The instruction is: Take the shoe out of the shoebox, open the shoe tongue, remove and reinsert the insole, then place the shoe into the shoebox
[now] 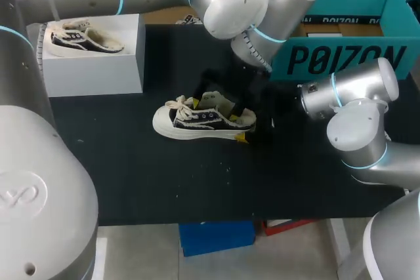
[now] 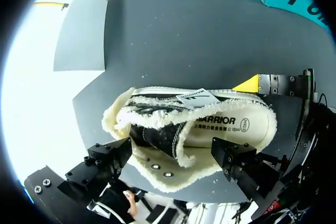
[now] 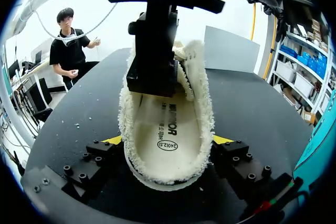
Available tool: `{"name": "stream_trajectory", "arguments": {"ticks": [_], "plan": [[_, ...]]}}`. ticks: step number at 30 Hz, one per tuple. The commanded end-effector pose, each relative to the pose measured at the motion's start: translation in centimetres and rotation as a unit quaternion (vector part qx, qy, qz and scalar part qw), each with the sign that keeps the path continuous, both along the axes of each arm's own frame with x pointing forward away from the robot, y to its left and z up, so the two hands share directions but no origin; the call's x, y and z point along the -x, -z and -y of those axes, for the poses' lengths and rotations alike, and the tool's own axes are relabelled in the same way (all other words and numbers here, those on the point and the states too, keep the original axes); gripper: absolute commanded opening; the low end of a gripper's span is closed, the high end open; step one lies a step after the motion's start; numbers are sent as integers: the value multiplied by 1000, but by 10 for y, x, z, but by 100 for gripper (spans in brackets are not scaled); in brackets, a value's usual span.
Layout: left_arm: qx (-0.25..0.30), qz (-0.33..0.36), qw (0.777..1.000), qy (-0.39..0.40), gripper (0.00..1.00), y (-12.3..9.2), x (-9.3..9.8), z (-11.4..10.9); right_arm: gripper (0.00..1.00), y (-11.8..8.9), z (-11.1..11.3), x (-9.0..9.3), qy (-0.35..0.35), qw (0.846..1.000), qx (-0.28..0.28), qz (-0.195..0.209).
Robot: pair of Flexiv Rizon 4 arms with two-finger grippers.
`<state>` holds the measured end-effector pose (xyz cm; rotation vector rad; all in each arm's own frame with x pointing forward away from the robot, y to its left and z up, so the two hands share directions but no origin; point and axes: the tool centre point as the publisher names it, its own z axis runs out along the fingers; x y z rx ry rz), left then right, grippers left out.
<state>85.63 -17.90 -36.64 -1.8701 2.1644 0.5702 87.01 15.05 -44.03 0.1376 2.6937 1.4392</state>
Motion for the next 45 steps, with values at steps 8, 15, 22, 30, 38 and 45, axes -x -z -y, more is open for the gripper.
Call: {"name": "stream_trajectory", "arguments": {"ticks": [8, 15, 22, 30, 38, 45], "plan": [[-5, 12, 1000, 6, 100, 5, -4, -11, 0, 1, -2, -2, 1, 1000, 1, -1], [-5, 14, 1000, 17, 5, 5, -8, -9, 0, 1, -2, -2, 1, 1000, 1, -1], [-11, 12, 1000, 20, 0, 8, -9, -11, 0, 1, -2, -2, 1, 1000, 1, -1], [-8, 21, 999, 24, 0, 0, -10, -10, 0, 1, -2, -2, 1, 1000, 1, -1], [1, 35, 999, 31, 0, -12, -11, -6, 0, 1, -2, -2, 1, 1000, 1, -1], [15, 50, 998, 30, 0, -23, -12, -8, 0, 1, -2, -2, 1, 1000, 1, -1]]}}
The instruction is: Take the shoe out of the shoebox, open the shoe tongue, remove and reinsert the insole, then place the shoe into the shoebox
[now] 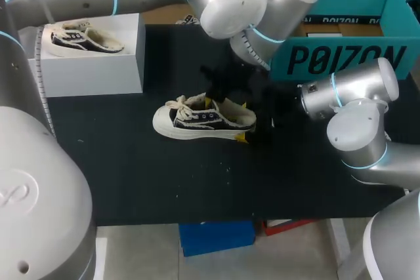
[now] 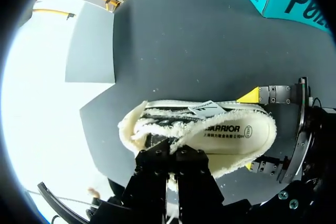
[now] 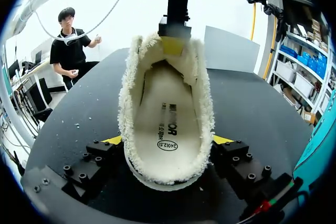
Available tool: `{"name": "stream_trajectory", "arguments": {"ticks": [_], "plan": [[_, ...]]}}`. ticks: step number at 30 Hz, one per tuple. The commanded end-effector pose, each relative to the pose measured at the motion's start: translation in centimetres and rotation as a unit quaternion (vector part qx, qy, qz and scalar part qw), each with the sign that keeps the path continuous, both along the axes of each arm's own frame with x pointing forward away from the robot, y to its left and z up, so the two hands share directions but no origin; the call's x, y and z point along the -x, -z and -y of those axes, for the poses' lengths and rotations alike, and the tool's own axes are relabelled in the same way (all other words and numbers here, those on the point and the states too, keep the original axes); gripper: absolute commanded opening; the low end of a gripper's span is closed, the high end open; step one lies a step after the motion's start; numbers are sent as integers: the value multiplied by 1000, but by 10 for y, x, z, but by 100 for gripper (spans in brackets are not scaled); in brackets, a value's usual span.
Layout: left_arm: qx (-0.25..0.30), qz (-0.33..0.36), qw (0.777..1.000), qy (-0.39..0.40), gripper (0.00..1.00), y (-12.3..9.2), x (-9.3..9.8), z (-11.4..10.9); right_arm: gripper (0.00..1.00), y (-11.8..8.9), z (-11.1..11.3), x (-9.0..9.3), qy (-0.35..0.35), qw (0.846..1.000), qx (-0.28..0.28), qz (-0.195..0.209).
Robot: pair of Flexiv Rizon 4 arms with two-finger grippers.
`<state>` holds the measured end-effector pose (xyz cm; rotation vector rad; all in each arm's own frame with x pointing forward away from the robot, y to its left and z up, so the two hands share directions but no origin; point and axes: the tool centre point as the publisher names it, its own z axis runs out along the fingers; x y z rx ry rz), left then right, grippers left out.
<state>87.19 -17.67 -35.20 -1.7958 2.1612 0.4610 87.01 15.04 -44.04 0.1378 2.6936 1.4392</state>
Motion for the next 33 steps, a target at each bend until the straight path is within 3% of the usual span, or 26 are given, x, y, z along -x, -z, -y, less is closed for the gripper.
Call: {"name": "stream_trajectory", "arguments": {"ticks": [1, 33], "plan": [[12, 8, 1000, 1, 0, -10, 3, -6, 0, 1, -2, -2, 1, 1000, 1, -1], [101, 85, 991, -6, 0, -27, 16, -63, 0, 1, -2, -2, 1, 1000, 1, -1]]}}
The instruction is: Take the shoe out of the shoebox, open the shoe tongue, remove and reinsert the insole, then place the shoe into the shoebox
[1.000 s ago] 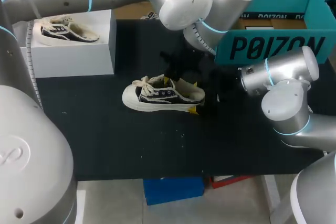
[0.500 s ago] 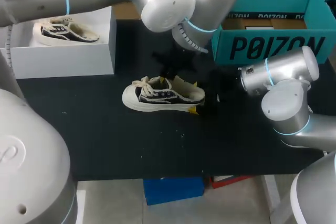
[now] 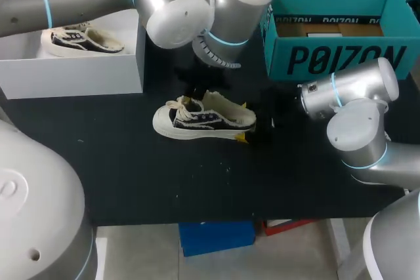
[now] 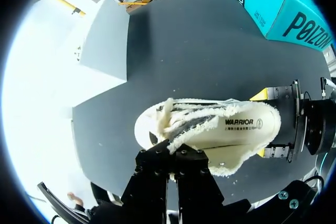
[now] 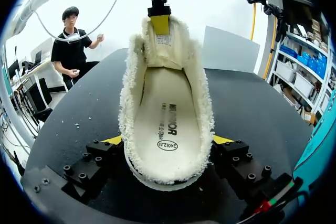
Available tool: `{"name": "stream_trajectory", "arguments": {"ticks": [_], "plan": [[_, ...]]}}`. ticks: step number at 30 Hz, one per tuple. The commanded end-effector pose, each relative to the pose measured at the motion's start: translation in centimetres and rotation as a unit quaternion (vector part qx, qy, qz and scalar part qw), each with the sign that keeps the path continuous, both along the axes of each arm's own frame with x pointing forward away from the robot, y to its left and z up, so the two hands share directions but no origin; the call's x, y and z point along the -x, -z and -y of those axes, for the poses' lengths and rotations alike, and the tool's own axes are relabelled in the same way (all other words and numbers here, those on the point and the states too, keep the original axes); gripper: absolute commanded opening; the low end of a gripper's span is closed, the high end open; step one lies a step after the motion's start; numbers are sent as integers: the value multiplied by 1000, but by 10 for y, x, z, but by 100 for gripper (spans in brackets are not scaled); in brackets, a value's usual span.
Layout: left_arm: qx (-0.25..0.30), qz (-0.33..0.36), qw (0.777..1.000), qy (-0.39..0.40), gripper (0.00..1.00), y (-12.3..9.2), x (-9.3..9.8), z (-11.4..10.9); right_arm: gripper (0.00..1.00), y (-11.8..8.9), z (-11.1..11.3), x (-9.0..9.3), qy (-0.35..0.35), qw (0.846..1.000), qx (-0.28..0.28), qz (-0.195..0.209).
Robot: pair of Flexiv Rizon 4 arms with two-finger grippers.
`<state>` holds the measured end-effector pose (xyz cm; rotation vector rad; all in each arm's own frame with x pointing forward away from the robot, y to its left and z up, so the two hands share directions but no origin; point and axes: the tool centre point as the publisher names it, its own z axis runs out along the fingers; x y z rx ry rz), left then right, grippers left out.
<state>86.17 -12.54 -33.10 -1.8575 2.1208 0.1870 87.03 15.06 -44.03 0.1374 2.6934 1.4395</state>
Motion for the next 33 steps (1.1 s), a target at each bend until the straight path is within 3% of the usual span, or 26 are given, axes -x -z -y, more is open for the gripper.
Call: {"name": "stream_trajectory", "arguments": {"ticks": [1, 19, 33], "plan": [[35, 16, 999, 4, 0, -7, 6, -13, 0, 2, -2, -2, 1, 1000, 1, -1], [54, 35, 998, -21, 0, -11, 8, -40, 0, 2, -2, -2, 1, 1000, 1, -1], [93, 23, 995, -20, 0, 22, 11, -52, 0, 2, -2, -2, 1, 1000, 1, -1]]}}
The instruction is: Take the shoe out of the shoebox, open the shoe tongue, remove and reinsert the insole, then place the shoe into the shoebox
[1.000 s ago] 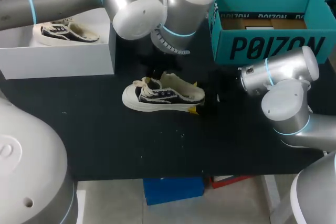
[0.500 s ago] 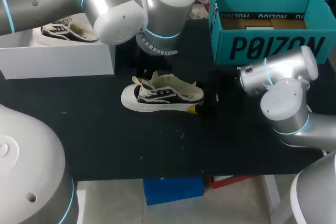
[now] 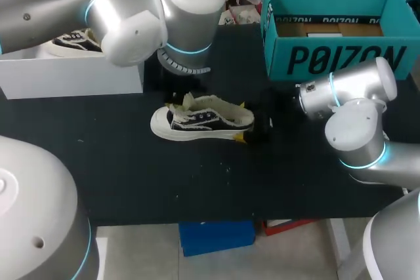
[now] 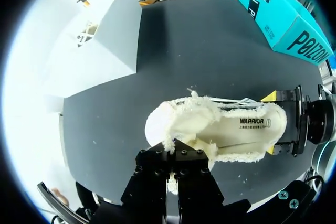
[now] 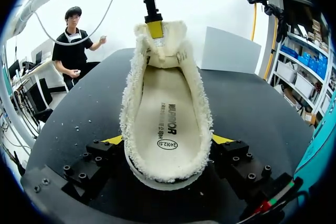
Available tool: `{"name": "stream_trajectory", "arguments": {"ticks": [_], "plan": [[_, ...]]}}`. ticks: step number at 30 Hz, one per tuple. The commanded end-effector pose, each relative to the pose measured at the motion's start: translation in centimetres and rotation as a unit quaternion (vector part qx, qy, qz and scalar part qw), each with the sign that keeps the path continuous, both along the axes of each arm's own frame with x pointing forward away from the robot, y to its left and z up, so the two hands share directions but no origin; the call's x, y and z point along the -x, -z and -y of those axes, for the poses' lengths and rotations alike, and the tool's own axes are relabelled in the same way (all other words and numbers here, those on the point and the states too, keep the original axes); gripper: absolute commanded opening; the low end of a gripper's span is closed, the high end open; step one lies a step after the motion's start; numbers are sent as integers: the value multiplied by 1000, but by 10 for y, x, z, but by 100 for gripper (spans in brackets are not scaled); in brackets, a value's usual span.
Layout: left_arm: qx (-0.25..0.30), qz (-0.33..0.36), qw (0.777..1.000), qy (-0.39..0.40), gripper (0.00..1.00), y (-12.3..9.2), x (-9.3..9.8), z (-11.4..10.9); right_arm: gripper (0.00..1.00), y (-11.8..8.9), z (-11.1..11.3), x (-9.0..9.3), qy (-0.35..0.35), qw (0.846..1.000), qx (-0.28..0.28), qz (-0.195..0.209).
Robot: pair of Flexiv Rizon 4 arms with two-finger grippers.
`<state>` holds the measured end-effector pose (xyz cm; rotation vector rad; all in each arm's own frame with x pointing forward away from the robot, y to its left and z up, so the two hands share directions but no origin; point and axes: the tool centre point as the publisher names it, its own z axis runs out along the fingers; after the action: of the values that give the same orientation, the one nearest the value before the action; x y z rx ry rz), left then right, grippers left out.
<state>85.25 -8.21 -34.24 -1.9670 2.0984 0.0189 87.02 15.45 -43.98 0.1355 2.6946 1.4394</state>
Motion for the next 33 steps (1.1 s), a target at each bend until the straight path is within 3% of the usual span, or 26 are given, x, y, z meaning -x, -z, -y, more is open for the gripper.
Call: {"name": "stream_trajectory", "arguments": {"ticks": [1, 23, 24, 25, 26, 27, 33], "plan": [[31, 0, 999, 6, 0, 13, 2, -10, 0, 2, 2, -2, 2, 1000, 1, -1], [44, -19, 999, -18, 0, 42, 3, -27, 0, 2, 2, -2, 2, 1000, 1, -1], [45, -19, 999, -19, 13, 41, 3, -27, 0, 2, 2, -2, 2, 1000, 1, -1], [47, -19, 999, -18, 40, 40, 3, -26, 0, 2, 2, -2, 2, 1000, 1, -1], [48, -19, 998, -17, 83, 38, 2, -26, 0, 2, 2, -2, 2, 1000, 1, -1], [49, -19, 999, -16, 100, 36, 2, -25, 0, 2, 2, -2, 2, 1000, 1, -1], [53, -15, 998, 19, 100, 21, 2, -17, 0, 2, 2, -2, 2, 1000, 1, -1]]}}
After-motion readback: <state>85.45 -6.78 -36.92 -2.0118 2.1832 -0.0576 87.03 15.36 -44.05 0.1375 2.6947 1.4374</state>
